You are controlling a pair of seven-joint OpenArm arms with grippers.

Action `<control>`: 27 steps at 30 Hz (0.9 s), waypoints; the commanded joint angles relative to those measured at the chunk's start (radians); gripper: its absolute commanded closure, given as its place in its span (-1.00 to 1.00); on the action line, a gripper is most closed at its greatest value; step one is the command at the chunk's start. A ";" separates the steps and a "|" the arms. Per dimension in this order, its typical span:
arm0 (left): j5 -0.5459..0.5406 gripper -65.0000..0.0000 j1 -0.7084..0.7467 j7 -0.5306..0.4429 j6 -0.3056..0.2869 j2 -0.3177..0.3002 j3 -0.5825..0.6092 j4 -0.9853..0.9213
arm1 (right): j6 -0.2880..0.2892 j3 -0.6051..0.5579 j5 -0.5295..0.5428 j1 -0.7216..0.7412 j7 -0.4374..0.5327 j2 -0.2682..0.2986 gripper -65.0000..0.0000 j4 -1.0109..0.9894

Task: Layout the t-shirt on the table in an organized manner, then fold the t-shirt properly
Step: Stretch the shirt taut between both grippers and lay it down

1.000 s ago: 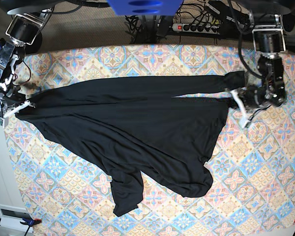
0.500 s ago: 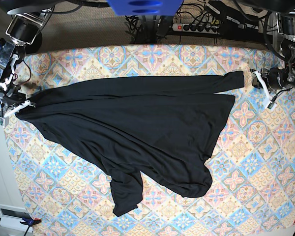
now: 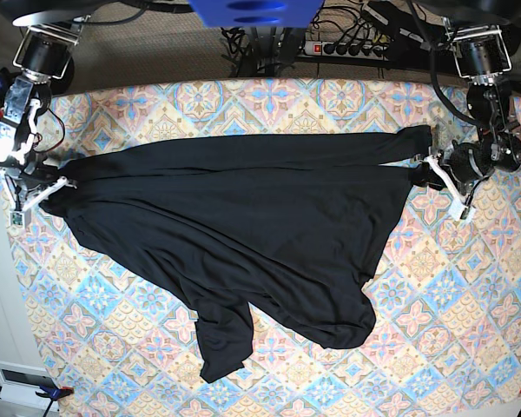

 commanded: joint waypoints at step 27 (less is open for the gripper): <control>-0.038 1.00 -0.112 0.003 -0.005 -0.057 0.033 -0.232 | 0.004 0.002 0.005 0.014 0.019 0.019 1.00 0.017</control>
